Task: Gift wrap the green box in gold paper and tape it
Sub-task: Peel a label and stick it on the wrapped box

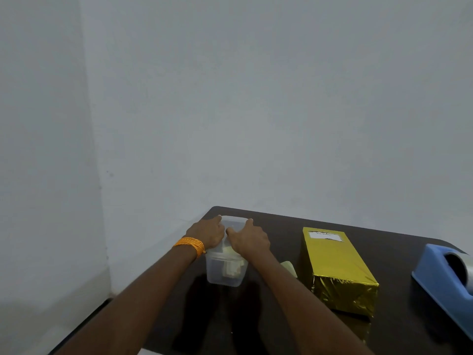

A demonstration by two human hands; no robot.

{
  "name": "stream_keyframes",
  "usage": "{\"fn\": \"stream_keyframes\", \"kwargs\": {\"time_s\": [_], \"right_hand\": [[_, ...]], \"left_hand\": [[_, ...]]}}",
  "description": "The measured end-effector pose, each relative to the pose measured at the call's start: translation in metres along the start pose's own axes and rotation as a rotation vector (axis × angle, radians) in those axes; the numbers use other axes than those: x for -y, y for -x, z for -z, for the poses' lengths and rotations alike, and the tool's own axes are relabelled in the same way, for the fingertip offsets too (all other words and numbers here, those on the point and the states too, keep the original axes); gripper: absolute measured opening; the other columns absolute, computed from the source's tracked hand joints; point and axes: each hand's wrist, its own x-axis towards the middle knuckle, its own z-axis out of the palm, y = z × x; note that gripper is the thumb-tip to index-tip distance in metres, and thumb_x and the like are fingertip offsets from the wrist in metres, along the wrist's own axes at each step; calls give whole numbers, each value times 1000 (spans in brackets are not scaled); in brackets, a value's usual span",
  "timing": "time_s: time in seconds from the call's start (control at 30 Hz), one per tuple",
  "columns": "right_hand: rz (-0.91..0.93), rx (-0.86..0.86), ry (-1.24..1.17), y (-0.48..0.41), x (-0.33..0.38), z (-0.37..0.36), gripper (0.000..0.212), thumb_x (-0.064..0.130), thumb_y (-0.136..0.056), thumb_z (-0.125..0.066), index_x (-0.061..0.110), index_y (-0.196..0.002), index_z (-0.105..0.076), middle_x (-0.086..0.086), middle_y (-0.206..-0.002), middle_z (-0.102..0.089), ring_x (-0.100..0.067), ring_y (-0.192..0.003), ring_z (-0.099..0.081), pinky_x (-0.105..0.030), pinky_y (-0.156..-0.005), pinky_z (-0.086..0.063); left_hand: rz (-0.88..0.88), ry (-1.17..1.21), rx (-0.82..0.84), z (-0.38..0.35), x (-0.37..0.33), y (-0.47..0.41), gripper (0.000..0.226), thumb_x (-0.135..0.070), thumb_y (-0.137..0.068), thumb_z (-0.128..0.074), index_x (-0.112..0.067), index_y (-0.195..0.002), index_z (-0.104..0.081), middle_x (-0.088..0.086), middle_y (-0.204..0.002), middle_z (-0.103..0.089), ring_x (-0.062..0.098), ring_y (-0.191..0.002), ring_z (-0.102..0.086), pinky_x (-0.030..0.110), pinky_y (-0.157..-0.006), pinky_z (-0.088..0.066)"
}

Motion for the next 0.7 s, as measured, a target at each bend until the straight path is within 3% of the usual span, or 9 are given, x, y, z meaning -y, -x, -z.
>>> {"fn": "stream_keyframes", "kwargs": {"time_s": [0.27, 0.5, 0.7], "right_hand": [[9, 37, 11, -8, -3, 0, 84, 63, -94, -42, 13, -158, -18, -17, -146, -47, -35, -134, -46, -42, -104, -42], [9, 17, -23, -13, -4, 0, 74, 67, -89, -47, 15, -143, -40, -13, -133, -57, -32, -121, -55, -40, -92, -48], [-17, 14, -33, -11, -4, -2, 82, 66, -90, -47, 15, -152, -31, -16, -140, -52, -35, -127, -52, -44, -99, -46]], "left_hand": [[-32, 62, -2, 1, 0, -6, 52, -33, -104, -31, -18, -155, -28, 6, -159, -31, 30, -140, -37, 36, -114, -28], [-11, 110, -47, -4, 4, -11, 52, -35, -101, -35, -21, -152, -35, 6, -155, -38, 30, -137, -41, 37, -112, -32], [22, 126, -112, -5, 2, -1, 52, -36, -101, -35, -23, -152, -34, 10, -150, -46, 33, -132, -46, 38, -107, -37]]}}
